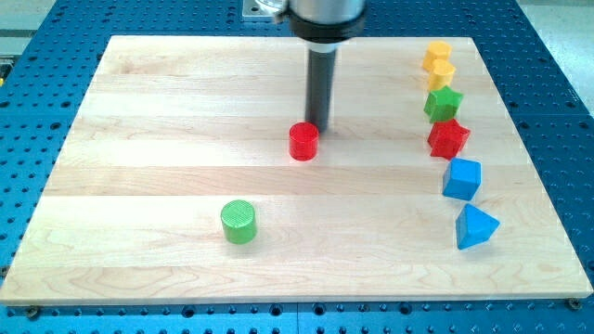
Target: Move the red circle below the triangle
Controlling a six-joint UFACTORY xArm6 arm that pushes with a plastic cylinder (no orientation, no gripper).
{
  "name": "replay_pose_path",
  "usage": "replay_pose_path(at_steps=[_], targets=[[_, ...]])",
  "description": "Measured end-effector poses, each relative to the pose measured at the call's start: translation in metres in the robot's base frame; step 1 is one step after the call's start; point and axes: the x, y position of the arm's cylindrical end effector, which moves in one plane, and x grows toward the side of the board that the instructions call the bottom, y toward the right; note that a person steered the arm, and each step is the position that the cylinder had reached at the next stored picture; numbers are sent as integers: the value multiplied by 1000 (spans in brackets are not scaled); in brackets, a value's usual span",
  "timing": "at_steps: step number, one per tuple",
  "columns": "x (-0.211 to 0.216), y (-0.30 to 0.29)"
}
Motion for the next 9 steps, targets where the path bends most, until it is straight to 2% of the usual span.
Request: replay_pose_path(at_steps=[1, 2, 3, 4, 5, 6, 7, 8, 9], targets=[[78, -13], [101, 14], [117, -17], [187, 35], [199, 57], [177, -9], [120, -4], [144, 49], [196, 109]])
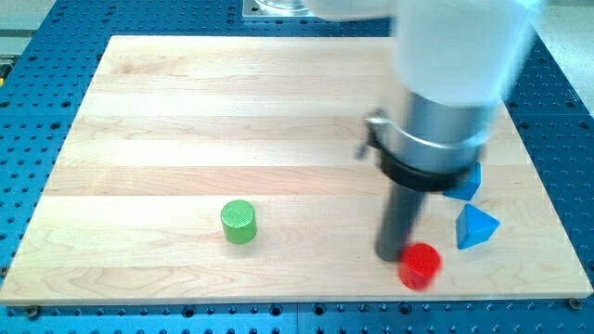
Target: Move the red circle below the triangle
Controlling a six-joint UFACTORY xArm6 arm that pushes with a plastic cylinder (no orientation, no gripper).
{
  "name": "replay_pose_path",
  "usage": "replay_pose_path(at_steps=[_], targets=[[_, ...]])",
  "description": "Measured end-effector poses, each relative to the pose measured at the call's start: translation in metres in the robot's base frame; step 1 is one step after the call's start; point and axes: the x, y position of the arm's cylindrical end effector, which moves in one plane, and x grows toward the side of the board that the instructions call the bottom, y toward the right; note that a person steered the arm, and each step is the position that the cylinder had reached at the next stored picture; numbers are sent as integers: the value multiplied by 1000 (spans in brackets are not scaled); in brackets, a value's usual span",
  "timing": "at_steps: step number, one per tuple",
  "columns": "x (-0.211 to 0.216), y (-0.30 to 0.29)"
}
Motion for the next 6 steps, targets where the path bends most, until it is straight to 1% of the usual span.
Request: replay_pose_path(at_steps=[1, 2, 3, 4, 5, 6], targets=[[2, -6], [28, -30], [32, -14], [31, 31], [31, 23], [31, -26]])
